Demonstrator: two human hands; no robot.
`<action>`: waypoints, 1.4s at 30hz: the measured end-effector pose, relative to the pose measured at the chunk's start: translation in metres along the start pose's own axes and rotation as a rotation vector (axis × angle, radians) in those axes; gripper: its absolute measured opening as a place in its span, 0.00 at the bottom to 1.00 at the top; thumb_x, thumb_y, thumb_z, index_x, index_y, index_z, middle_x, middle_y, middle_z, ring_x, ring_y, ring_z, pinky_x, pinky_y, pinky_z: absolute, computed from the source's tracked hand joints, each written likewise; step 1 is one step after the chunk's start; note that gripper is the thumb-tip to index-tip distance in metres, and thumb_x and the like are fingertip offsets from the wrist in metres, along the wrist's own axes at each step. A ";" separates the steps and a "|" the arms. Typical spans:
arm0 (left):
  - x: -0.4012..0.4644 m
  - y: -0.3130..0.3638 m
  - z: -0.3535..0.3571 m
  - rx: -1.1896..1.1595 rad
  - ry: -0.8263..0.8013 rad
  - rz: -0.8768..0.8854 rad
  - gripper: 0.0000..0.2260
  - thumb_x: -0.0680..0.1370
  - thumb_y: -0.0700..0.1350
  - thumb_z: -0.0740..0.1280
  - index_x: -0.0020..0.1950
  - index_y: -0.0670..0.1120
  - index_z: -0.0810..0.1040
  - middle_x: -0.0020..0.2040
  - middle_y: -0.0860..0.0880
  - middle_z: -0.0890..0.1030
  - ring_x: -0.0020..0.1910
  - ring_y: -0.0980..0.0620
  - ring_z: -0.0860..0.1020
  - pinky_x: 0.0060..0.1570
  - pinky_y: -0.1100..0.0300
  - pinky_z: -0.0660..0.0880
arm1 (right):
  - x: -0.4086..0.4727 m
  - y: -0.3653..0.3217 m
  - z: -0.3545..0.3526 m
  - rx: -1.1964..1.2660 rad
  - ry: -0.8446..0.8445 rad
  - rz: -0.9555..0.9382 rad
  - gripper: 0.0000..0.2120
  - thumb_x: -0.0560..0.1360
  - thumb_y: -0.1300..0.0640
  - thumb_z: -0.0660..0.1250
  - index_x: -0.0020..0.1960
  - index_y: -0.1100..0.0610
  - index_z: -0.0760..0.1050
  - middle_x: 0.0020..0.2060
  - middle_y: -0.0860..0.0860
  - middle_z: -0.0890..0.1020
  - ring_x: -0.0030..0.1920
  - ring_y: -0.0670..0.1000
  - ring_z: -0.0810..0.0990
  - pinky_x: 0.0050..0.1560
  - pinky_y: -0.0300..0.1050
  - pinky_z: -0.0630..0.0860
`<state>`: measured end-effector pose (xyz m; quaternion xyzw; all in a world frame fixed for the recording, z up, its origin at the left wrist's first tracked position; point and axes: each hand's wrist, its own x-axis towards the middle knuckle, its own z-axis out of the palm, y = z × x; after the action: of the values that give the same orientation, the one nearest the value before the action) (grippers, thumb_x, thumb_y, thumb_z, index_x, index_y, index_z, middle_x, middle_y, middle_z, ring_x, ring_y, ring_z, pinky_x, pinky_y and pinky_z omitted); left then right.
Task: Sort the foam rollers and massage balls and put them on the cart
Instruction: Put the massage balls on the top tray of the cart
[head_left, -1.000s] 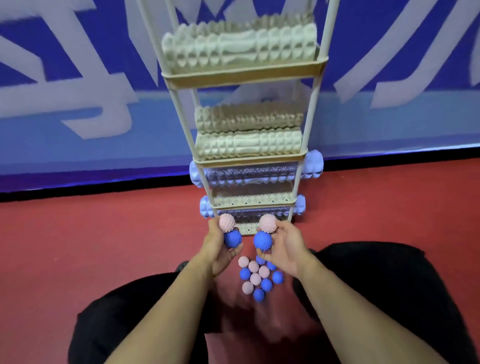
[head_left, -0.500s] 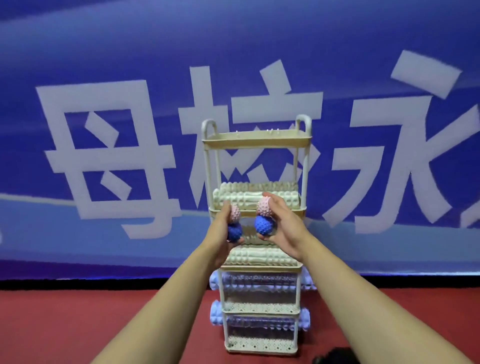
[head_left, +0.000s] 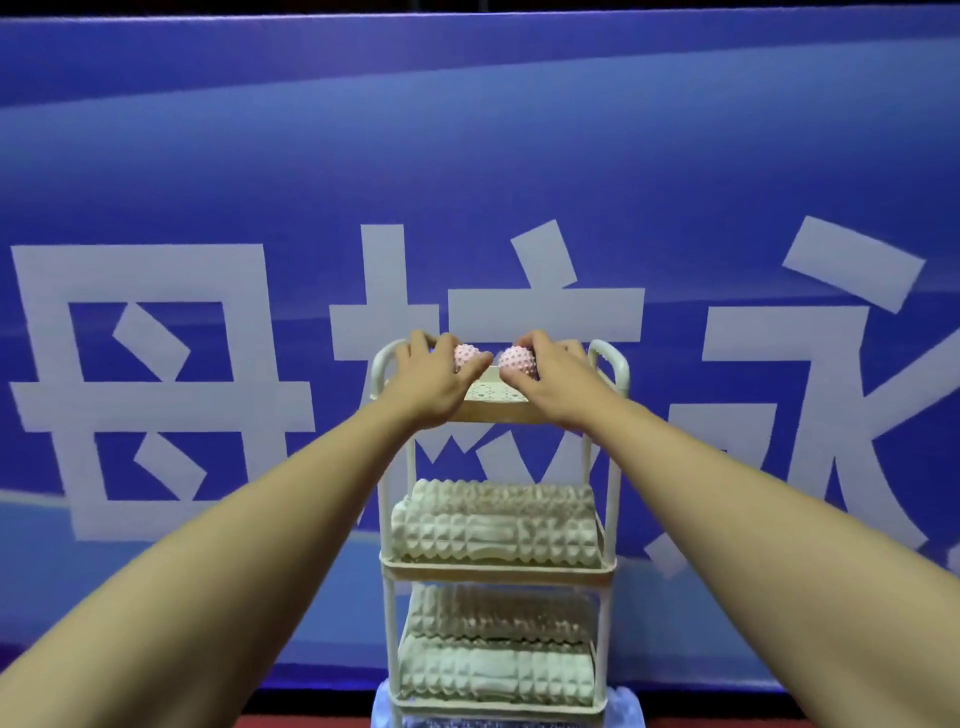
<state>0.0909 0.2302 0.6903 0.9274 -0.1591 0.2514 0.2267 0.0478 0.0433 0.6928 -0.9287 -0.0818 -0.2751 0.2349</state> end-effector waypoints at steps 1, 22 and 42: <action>0.010 -0.003 0.006 0.052 -0.029 0.008 0.27 0.81 0.67 0.55 0.69 0.48 0.70 0.68 0.42 0.67 0.69 0.41 0.63 0.66 0.46 0.65 | 0.008 0.006 0.004 -0.029 -0.034 0.003 0.22 0.80 0.41 0.62 0.69 0.49 0.67 0.53 0.48 0.72 0.66 0.53 0.64 0.51 0.45 0.62; -0.008 -0.021 0.037 0.004 0.149 0.081 0.18 0.84 0.53 0.58 0.71 0.48 0.73 0.68 0.46 0.74 0.65 0.45 0.73 0.65 0.48 0.71 | 0.001 0.029 0.033 0.002 0.152 -0.113 0.14 0.83 0.49 0.60 0.66 0.51 0.74 0.61 0.48 0.78 0.60 0.51 0.76 0.58 0.49 0.75; -0.273 -0.063 0.137 0.088 -0.094 0.052 0.21 0.83 0.55 0.59 0.74 0.48 0.70 0.72 0.46 0.71 0.70 0.44 0.70 0.67 0.49 0.68 | -0.241 0.061 0.157 -0.201 -0.242 -0.088 0.23 0.82 0.42 0.56 0.75 0.49 0.67 0.71 0.46 0.70 0.71 0.51 0.69 0.69 0.48 0.65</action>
<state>-0.0537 0.2646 0.4159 0.9428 -0.1826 0.2200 0.1713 -0.0624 0.0601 0.4203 -0.9694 -0.1221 -0.1780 0.1168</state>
